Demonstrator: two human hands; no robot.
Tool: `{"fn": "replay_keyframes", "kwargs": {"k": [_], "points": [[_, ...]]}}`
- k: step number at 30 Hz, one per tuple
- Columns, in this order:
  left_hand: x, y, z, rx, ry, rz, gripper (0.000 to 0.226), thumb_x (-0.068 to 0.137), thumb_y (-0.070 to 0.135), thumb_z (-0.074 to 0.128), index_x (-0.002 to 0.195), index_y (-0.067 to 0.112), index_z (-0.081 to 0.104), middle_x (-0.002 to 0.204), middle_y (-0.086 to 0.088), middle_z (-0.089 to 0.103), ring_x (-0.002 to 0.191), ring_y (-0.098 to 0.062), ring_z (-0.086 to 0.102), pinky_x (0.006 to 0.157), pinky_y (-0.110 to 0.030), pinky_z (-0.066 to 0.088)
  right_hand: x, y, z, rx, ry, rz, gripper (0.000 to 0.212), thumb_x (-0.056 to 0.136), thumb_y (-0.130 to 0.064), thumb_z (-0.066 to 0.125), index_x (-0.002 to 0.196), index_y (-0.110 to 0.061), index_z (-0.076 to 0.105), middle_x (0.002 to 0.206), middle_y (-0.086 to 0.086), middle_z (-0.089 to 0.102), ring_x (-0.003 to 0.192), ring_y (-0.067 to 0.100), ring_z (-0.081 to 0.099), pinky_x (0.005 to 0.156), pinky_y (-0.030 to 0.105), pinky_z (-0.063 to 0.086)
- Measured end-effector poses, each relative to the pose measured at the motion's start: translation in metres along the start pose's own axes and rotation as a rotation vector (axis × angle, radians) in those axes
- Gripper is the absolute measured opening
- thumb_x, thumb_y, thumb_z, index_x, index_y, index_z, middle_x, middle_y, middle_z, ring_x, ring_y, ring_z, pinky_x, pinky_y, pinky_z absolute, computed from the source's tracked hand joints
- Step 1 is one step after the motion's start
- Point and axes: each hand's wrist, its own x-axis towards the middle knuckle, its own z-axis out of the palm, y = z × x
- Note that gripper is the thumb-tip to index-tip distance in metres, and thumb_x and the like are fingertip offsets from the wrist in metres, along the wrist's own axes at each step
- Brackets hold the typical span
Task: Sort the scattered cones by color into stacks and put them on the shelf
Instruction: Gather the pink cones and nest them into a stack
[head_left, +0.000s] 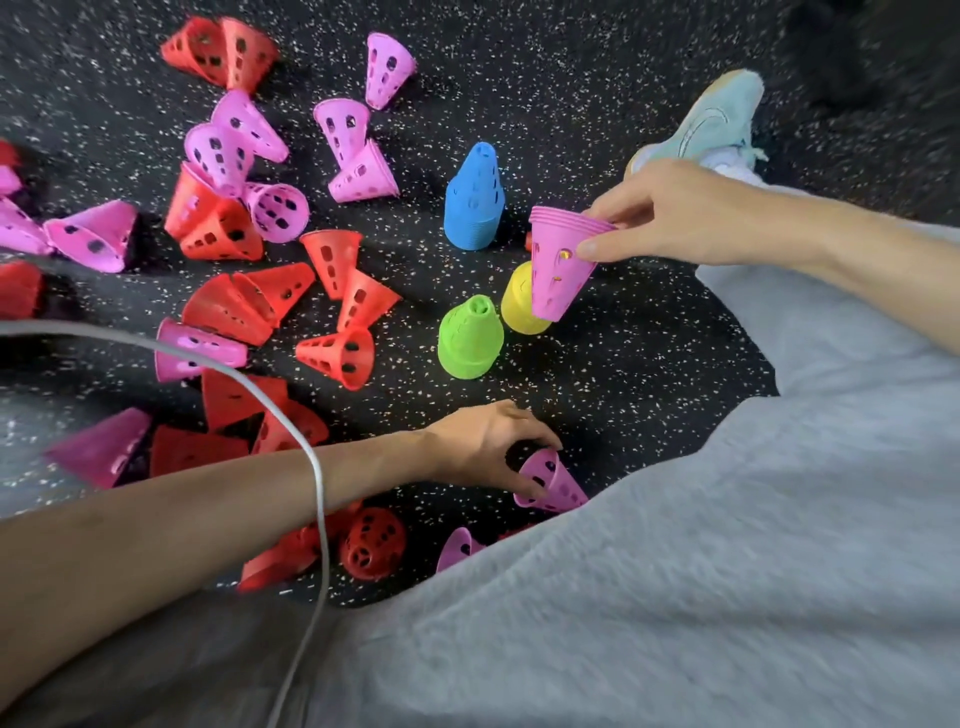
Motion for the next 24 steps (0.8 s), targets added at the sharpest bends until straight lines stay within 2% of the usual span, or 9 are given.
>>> {"fn": "replay_keyframes", "kwargs": {"k": [4, 10, 14, 17, 19, 21, 24], "points": [[-0.002, -0.001, 0.006, -0.054, 0.013, -0.021, 0.062, 0.089, 0.056, 0.069, 0.144, 0.037, 0.047, 0.141, 0.004, 0.055, 0.131, -0.014, 0.047, 0.107, -0.04, 0.045, 0.003, 0.0, 0.002, -0.021, -0.005, -0.014, 0.023, 0.093, -0.044, 0.068, 0.098, -0.023, 0.078, 0.083, 0.015, 0.066, 0.067, 0.011, 0.048, 0.066, 0.035, 0.036], [-0.012, 0.004, 0.019, -0.121, 0.037, -0.001, 0.069, 0.085, 0.047, 0.075, 0.145, 0.028, 0.048, 0.141, -0.001, 0.057, 0.128, -0.017, 0.051, 0.108, -0.031, 0.042, 0.006, -0.003, 0.004, 0.008, -0.001, -0.046, 0.027, 0.092, -0.047, 0.068, 0.098, -0.023, 0.079, 0.083, 0.016, 0.067, 0.07, 0.018, 0.049, 0.069, 0.035, 0.037], [-0.018, 0.01, 0.012, -0.183, 0.122, -0.024, 0.071, 0.079, 0.038, 0.076, 0.144, 0.024, 0.054, 0.123, 0.004, 0.061, 0.116, -0.013, 0.057, 0.096, -0.015, 0.04, 0.008, -0.004, 0.005, 0.078, 0.018, -0.081, 0.027, 0.092, -0.046, 0.069, 0.09, -0.021, 0.078, 0.072, 0.013, 0.058, 0.068, 0.015, 0.044, 0.065, 0.034, 0.031], [-0.029, 0.019, -0.018, -0.283, 0.163, -0.013, 0.072, 0.073, 0.035, 0.068, 0.144, 0.024, 0.055, 0.115, 0.004, 0.059, 0.107, -0.005, 0.053, 0.094, -0.017, 0.043, 0.007, -0.002, 0.001, 0.1, 0.041, -0.095, 0.027, 0.092, -0.045, 0.071, 0.09, -0.019, 0.078, 0.082, 0.019, 0.065, 0.07, 0.014, 0.049, 0.07, 0.035, 0.035], [-0.037, 0.021, -0.041, -0.35, 0.214, 0.003, 0.068, 0.078, 0.029, 0.071, 0.143, 0.028, 0.055, 0.119, 0.001, 0.061, 0.109, -0.007, 0.055, 0.091, -0.016, 0.046, 0.007, -0.004, -0.003, 0.137, 0.055, -0.11, 0.025, 0.091, -0.044, 0.072, 0.089, -0.02, 0.078, 0.083, 0.016, 0.069, 0.072, 0.014, 0.053, 0.073, 0.035, 0.039], [-0.046, 0.022, -0.061, -0.421, 0.267, -0.014, 0.066, 0.082, 0.027, 0.073, 0.145, 0.035, 0.053, 0.127, 0.009, 0.061, 0.116, -0.007, 0.057, 0.087, -0.012, 0.046, 0.008, -0.008, -0.008, 0.162, 0.064, -0.137, 0.023, 0.09, -0.042, 0.073, 0.086, -0.021, 0.078, 0.077, 0.011, 0.068, 0.071, 0.011, 0.052, 0.071, 0.033, 0.039], [-0.06, 0.021, -0.089, -0.493, 0.366, -0.078, 0.068, 0.079, 0.034, 0.07, 0.144, 0.037, 0.052, 0.133, 0.015, 0.061, 0.121, -0.002, 0.057, 0.086, -0.009, 0.044, 0.009, -0.018, -0.016, 0.218, 0.091, -0.182, 0.016, 0.091, -0.036, 0.073, 0.076, -0.035, 0.077, 0.065, -0.011, 0.061, 0.064, 0.003, 0.049, 0.062, 0.017, 0.038]]}}
